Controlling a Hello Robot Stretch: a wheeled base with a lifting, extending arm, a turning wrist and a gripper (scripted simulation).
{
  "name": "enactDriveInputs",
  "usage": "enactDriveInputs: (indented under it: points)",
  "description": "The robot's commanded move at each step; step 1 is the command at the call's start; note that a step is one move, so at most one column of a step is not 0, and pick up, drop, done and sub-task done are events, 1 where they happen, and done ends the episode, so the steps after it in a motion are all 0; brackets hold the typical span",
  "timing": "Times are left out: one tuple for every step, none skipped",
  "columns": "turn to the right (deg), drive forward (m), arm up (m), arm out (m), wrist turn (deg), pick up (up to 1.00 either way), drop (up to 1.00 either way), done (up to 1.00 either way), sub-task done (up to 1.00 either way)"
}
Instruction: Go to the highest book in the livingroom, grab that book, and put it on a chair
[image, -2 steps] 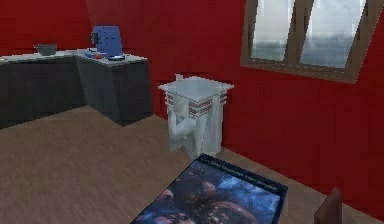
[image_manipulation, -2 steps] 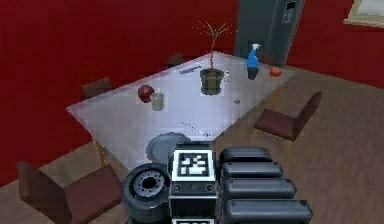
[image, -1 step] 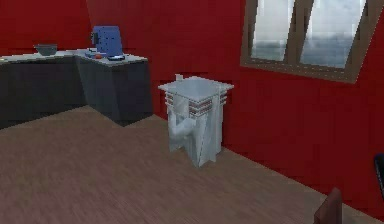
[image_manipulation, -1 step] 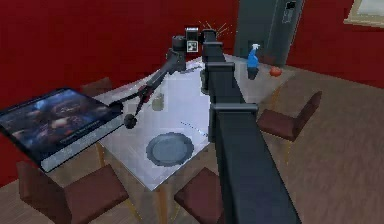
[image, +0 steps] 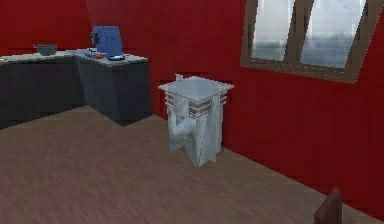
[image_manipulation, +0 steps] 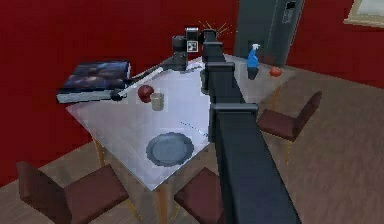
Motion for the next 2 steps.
enactDriveInputs:
  points:
    - [0.0,0.00,0.00,0.00,45.0,0.00,0.00,0.00,0.00]
    - [0.0,0.00,0.00,0.00,45.0,0.00,0.00,0.00,0.00]
